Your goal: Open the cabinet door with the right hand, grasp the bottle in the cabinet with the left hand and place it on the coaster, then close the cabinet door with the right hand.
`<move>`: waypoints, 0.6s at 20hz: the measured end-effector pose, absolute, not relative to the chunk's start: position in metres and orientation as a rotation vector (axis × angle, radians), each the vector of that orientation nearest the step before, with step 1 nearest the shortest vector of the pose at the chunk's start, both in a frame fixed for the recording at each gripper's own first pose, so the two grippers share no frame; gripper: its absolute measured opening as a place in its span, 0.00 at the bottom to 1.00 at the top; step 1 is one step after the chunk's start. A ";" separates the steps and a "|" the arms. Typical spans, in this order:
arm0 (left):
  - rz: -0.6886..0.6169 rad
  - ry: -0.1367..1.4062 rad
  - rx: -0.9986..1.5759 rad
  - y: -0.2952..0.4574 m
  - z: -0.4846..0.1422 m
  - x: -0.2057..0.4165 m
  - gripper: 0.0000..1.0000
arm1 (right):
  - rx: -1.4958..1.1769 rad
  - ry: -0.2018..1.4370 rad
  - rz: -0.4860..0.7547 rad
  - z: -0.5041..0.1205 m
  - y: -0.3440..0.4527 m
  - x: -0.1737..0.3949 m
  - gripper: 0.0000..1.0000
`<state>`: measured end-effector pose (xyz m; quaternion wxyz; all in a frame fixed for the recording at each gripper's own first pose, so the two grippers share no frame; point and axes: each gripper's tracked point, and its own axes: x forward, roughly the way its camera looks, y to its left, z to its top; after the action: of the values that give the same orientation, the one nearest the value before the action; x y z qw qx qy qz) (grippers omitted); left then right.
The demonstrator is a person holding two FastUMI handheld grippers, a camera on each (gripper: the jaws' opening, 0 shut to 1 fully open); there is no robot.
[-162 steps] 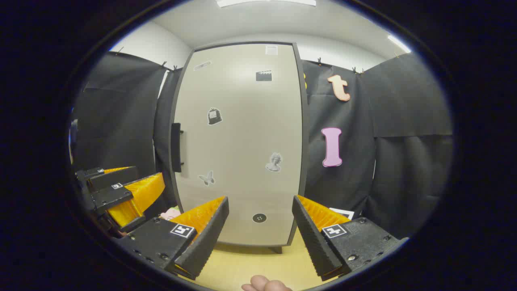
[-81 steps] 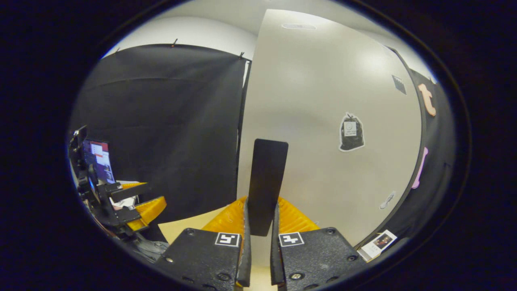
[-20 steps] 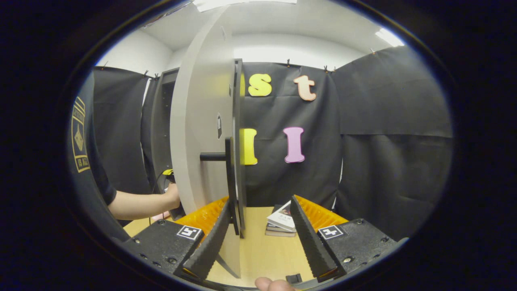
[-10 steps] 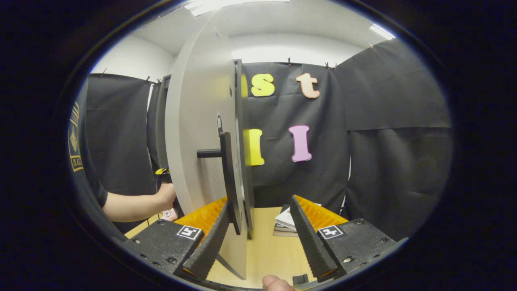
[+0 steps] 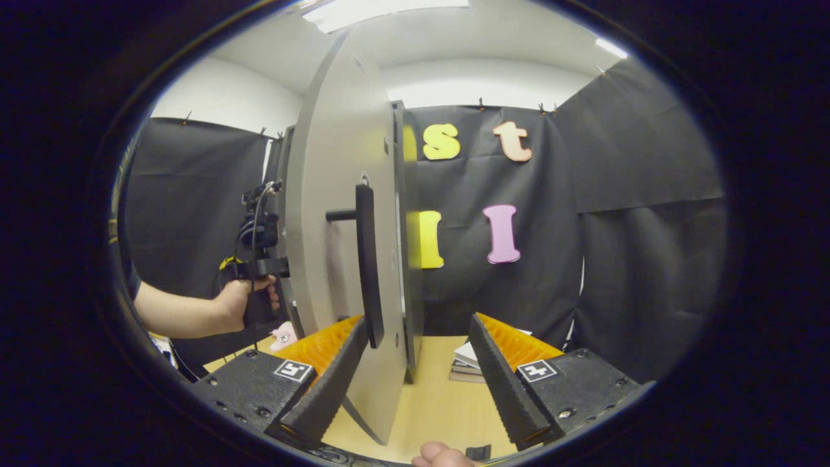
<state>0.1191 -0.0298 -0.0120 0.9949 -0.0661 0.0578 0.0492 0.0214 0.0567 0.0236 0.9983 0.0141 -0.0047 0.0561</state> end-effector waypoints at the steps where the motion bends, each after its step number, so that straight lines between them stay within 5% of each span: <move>1: 0.111 0.098 -0.112 -0.024 -0.006 0.108 0.75 | 0.008 -0.002 0.102 0.018 0.049 0.022 1.00; 12: 0.120 0.144 0.003 0.036 -0.075 0.019 0.75 | 0.214 0.145 -0.115 -0.038 0.025 0.020 0.97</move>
<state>0.0188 0.0360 -0.0753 0.9956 0.0016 0.0717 0.0598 0.0195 0.0247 -0.0379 0.9900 0.1064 0.0722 -0.0574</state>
